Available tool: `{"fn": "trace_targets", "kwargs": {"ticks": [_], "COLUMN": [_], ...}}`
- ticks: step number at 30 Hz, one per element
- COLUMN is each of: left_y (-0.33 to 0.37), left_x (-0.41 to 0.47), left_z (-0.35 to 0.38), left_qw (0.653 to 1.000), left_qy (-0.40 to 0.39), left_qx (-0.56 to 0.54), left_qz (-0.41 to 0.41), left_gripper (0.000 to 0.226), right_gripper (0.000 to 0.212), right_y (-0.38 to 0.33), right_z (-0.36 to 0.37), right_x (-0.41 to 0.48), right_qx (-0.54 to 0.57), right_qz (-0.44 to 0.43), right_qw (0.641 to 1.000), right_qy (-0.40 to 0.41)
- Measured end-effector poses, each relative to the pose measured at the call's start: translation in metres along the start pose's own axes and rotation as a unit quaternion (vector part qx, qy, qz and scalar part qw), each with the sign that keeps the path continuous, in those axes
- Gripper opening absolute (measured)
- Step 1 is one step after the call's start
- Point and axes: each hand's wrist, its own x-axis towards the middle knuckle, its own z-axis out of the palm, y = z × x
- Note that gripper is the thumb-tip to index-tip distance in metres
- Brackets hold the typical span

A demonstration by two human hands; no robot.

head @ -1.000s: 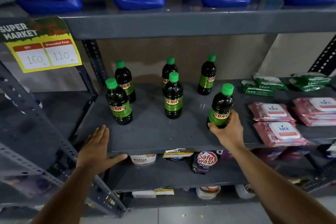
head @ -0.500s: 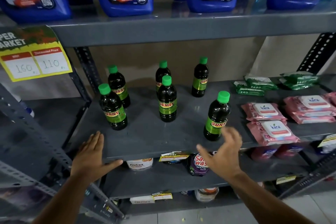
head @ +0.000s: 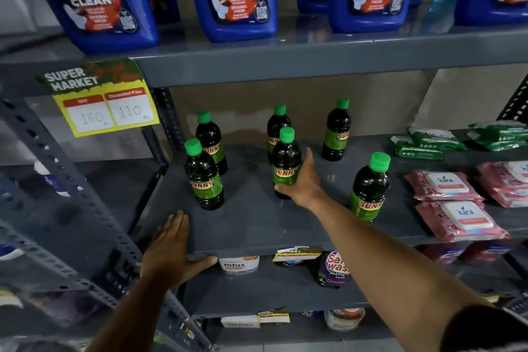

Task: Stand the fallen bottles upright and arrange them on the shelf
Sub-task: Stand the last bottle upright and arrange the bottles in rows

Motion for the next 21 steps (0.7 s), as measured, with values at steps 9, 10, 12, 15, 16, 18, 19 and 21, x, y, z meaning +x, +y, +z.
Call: {"fn": "trace_targets", "kwargs": {"ticks": [9, 10, 12, 15, 16, 18, 19, 21], "left_y": [-0.003, -0.003, -0.003, -0.004, -0.003, -0.003, -0.002, -0.002], "left_x": [0.002, 0.002, 0.002, 0.001, 0.001, 0.001, 0.001, 0.002], "left_z": [0.001, 0.002, 0.003, 0.004, 0.004, 0.003, 0.003, 0.003], "left_qw": [1.000, 1.000, 0.999, 0.999, 0.999, 0.999, 0.998, 0.999], "left_qy": [-0.003, 0.000, 0.001, 0.001, 0.001, 0.001, 0.001, -0.001], "left_qx": [0.027, 0.031, 0.037, 0.040, 0.043, 0.052, 0.055, 0.053], "left_qz": [0.000, -0.002, -0.003, -0.004, -0.003, -0.003, -0.005, -0.008], "left_gripper": [0.139, 0.140, 0.138, 0.137, 0.138, 0.139, 0.140, 0.141], "right_gripper": [0.072, 0.070, 0.066, 0.063, 0.064, 0.064, 0.066, 0.079], "right_y": [0.012, 0.014, 0.019, 0.025, 0.026, 0.023, 0.022, 0.024], "right_z": [-0.002, -0.003, -0.005, -0.006, -0.006, -0.007, -0.008, -0.005], "right_x": [-0.037, -0.048, -0.068, -0.085, -0.087, -0.087, -0.087, -0.092], "right_qx": [-0.029, -0.033, -0.033, -0.032, -0.029, -0.033, -0.035, -0.026], "right_qz": [-0.024, -0.027, -0.036, -0.053, -0.054, -0.052, -0.052, -0.070], "right_qw": [0.999, 0.998, 0.998, 0.997, 0.997, 0.997, 0.997, 0.997], "right_qy": [-0.035, -0.036, -0.039, -0.042, -0.041, -0.042, -0.046, -0.029]}}
